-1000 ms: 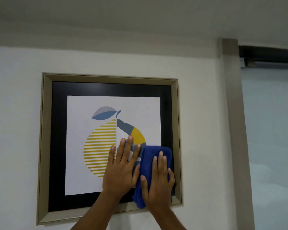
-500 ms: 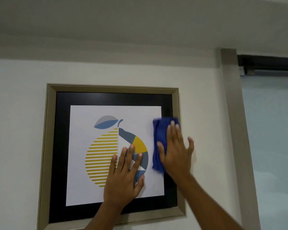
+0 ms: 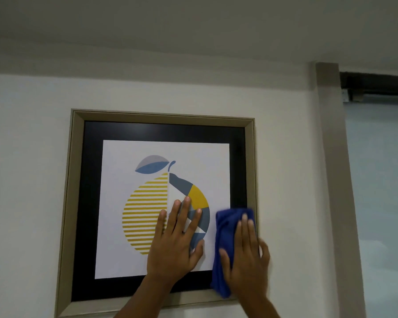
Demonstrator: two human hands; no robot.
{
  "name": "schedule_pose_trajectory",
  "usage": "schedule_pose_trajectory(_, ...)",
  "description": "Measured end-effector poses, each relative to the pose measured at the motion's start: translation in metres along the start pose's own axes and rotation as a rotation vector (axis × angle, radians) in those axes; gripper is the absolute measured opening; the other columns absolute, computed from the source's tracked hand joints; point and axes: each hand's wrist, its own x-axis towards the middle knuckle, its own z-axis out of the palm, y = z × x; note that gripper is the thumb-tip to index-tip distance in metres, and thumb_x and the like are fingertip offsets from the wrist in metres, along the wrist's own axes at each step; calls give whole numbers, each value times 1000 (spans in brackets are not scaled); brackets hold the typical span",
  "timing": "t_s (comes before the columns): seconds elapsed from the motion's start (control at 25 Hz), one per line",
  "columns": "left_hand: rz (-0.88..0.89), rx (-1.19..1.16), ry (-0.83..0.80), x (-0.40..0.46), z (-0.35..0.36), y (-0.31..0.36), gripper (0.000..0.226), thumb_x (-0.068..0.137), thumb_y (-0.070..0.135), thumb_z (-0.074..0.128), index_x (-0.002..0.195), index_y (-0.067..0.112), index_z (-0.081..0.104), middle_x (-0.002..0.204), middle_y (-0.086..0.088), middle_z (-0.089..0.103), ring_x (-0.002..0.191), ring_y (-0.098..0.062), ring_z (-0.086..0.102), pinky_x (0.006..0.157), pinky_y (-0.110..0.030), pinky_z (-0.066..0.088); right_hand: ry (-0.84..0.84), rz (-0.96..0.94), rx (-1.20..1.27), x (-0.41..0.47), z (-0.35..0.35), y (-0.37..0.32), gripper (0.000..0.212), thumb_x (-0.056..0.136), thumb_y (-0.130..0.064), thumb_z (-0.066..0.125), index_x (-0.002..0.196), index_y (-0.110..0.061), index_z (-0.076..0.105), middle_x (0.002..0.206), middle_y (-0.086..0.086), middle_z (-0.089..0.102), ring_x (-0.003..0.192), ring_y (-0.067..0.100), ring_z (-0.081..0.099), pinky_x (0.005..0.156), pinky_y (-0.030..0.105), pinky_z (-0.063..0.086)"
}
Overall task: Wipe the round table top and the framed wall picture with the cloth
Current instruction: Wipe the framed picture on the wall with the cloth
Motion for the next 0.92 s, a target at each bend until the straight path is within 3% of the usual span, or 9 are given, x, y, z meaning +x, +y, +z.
schedule_pose_trajectory(0.12,-7,4,-14,2,-1,2,75,95,57,41,158,21,22,168,-13,13,155,-33,11,125,-53,8,-4,80,24,-18,4,-4,77,98,-59,15,149,-3,26,154,16,36,142,23,25,113,35,16)
schedule_pose_trajectory(0.24,-20,-5,-33,2,-3,4,70,98,53,36,159,20,21,168,-14,14,155,-33,11,123,-55,13,-38,174,40,-18,5,-42,74,99,-55,14,150,-2,20,156,18,28,142,31,28,108,47,34)
schedule_pose_trajectory(0.32,-20,2,-49,3,-5,5,66,101,49,31,159,20,19,168,-14,12,155,-34,10,122,-56,15,-70,174,55,-21,11,-65,71,101,-51,13,151,-1,19,159,20,22,144,33,25,104,50,38)
schedule_pose_trajectory(0.44,-14,-14,-38,1,-3,3,64,101,47,28,159,20,20,169,-13,11,155,-33,10,123,-54,12,-78,123,49,-25,21,-58,71,100,-52,11,152,-2,17,162,14,12,150,27,10,109,45,26)
schedule_pose_trajectory(0.6,-23,-19,-19,1,-1,1,71,97,56,38,158,23,23,168,-11,16,155,-31,12,123,-52,12,40,-23,-120,-15,16,2,68,100,-53,6,154,-12,7,165,-2,-4,150,11,-8,117,37,1)
schedule_pose_trajectory(0.72,-28,-8,-11,2,-2,2,73,95,57,41,158,23,25,168,-11,17,155,-32,13,123,-52,12,38,-57,-115,-9,7,14,64,101,-50,5,155,-15,6,165,-3,-2,150,10,-4,114,42,6)
schedule_pose_trajectory(0.92,-26,-17,5,1,-2,2,74,95,58,42,158,24,23,168,-10,16,155,-32,13,125,-51,8,94,-101,19,96,-27,-14,63,100,-43,20,153,-8,24,161,9,23,146,25,28,113,39,14)
